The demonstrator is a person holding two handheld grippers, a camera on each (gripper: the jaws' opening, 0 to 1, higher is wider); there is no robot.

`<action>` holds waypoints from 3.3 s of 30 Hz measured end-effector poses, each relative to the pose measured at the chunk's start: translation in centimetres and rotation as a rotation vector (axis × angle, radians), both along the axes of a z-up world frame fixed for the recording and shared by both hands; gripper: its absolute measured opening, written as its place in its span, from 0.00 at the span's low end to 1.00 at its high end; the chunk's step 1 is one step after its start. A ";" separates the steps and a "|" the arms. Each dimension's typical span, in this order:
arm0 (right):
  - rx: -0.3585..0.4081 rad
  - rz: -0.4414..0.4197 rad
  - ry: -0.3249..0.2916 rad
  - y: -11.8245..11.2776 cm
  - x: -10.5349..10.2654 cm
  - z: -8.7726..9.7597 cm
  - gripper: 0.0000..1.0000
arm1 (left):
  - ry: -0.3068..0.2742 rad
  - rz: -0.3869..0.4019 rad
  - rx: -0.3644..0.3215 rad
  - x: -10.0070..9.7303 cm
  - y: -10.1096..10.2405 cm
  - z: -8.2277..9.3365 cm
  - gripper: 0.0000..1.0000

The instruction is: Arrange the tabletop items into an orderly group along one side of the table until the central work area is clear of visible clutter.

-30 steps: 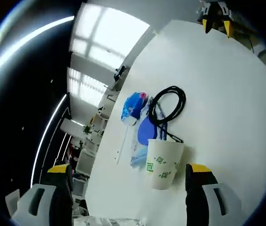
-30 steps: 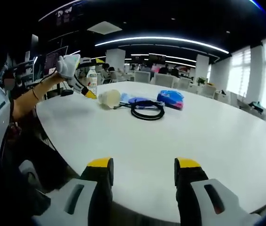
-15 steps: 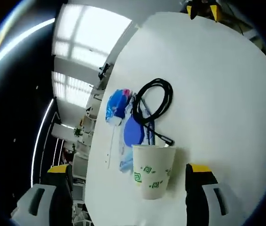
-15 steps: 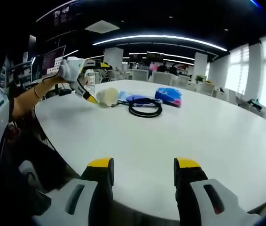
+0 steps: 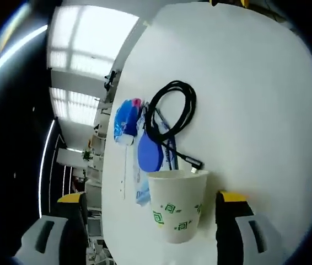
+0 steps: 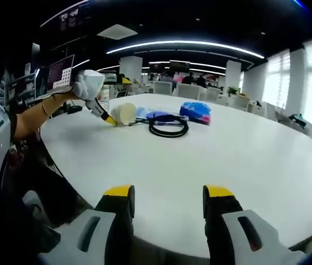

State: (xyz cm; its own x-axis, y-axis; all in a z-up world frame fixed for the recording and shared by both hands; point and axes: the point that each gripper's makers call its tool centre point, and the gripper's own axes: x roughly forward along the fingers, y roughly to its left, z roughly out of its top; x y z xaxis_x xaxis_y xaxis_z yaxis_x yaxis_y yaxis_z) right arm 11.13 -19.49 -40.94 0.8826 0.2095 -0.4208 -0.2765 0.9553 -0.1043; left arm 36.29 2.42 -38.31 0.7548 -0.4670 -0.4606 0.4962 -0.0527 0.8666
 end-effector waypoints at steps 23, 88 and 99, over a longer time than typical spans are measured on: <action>-0.003 -0.013 0.017 -0.2 -0.1 -0.9 0.45 | 0.048 -0.024 0.076 -0.4 -0.5 -2.1 0.60; -0.002 -0.014 0.031 -0.2 -0.1 -1.2 0.44 | -0.174 0.013 -0.393 -1.3 1.5 3.4 0.39; 0.004 -0.009 0.034 0.0 -0.4 -1.3 0.43 | -0.151 0.068 -0.648 -1.3 2.7 5.1 0.39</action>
State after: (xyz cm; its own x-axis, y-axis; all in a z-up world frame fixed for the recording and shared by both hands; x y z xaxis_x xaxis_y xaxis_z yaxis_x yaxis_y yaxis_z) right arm 10.77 -19.45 -42.28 0.8699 0.2031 -0.4495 -0.2709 0.9583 -0.0912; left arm 35.00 5.15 -33.26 0.8264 -0.5631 0.0101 0.3512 0.5293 0.7724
